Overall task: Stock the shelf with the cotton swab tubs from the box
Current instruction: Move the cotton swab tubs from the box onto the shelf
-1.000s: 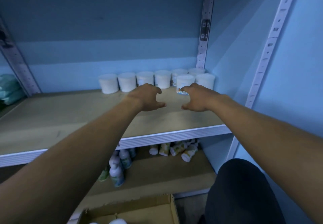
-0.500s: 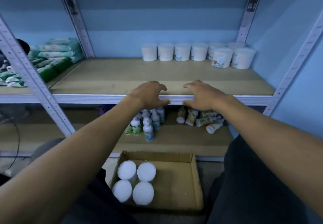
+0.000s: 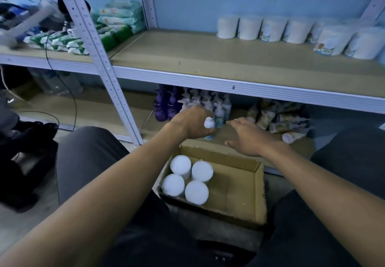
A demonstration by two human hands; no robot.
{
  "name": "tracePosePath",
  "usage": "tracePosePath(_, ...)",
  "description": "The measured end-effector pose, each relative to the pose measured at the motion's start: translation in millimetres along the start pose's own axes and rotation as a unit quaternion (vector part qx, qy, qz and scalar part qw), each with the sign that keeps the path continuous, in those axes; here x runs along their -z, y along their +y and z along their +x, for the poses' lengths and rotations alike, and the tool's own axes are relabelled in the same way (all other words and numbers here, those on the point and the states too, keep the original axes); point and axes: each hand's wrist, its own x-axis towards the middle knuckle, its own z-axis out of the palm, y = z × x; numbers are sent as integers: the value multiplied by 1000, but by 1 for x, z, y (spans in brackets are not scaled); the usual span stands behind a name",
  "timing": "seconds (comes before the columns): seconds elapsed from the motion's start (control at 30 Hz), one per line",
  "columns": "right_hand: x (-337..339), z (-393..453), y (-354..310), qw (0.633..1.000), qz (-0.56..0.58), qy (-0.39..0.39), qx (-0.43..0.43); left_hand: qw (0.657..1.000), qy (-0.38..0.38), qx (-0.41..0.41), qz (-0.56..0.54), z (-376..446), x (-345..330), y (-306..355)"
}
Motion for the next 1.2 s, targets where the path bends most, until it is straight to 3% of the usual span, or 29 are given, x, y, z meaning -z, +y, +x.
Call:
tracePosePath(0.4,-92,36,-26,994,43,-98,23,981,-119,144,-52,-26,-86,-59)
tracePosePath(0.57,-132,43,-31,987,50,-151,9,964,-134,201,-107,-33,-131,-72)
tracePosePath(0.87,-199,38,-47,977,59,-207,-3,964,-152,198,-96,-45,-208,-77)
tracePosePath(1.2,-237,33,-66,980,82,-180,-26,959,-171,204,-98,-56,-260,-84)
